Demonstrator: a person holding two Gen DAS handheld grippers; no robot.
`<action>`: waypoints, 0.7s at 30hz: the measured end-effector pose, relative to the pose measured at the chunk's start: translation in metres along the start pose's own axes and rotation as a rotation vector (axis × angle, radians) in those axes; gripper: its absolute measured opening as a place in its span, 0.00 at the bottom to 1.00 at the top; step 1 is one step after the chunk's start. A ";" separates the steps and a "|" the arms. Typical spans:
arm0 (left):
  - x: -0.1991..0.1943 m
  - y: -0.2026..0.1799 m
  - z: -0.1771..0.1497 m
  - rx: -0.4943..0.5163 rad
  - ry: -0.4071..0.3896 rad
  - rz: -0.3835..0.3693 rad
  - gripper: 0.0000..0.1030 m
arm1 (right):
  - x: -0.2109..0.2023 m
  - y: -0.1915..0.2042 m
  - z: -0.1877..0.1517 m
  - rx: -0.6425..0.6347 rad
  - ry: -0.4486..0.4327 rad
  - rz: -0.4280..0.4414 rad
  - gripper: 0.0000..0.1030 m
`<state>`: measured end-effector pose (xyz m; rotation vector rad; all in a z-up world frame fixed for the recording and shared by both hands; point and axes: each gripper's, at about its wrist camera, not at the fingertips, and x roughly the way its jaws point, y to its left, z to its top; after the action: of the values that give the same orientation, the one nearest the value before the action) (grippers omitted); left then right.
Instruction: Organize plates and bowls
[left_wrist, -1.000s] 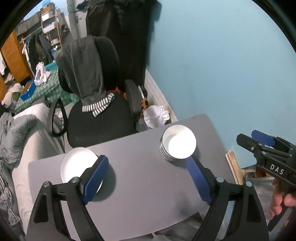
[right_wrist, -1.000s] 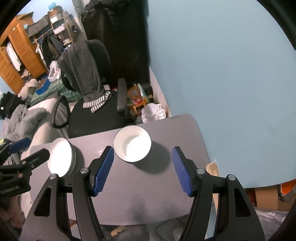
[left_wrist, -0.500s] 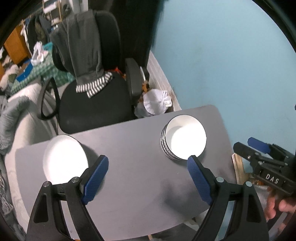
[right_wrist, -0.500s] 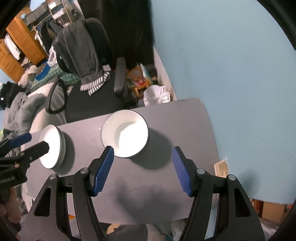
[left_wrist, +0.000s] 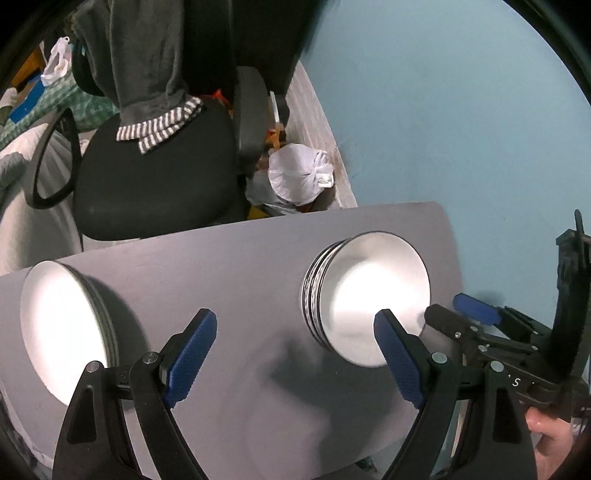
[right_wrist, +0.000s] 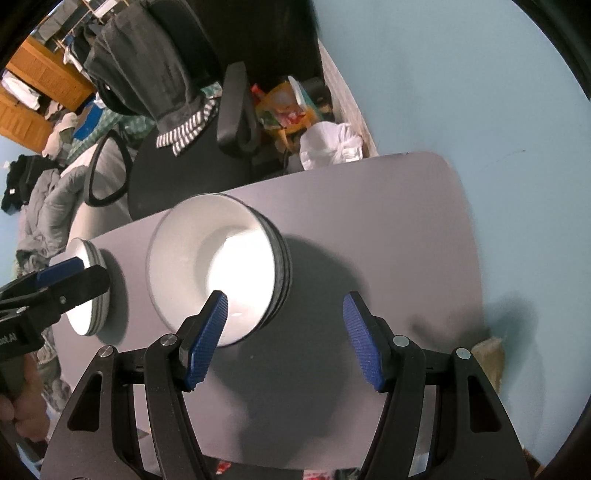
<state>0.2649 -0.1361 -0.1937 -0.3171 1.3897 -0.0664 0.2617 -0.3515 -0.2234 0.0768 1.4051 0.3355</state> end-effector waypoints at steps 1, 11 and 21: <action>0.003 -0.001 0.002 -0.002 0.003 0.003 0.86 | 0.003 -0.003 0.001 0.004 0.004 0.012 0.62; 0.045 -0.002 0.013 -0.028 0.093 -0.001 0.85 | 0.031 -0.015 0.013 0.014 0.073 0.061 0.62; 0.070 -0.003 0.017 -0.045 0.152 -0.010 0.77 | 0.055 -0.017 0.021 0.007 0.129 0.083 0.62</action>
<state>0.2952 -0.1520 -0.2569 -0.3624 1.5419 -0.0691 0.2928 -0.3497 -0.2769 0.1209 1.5337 0.4106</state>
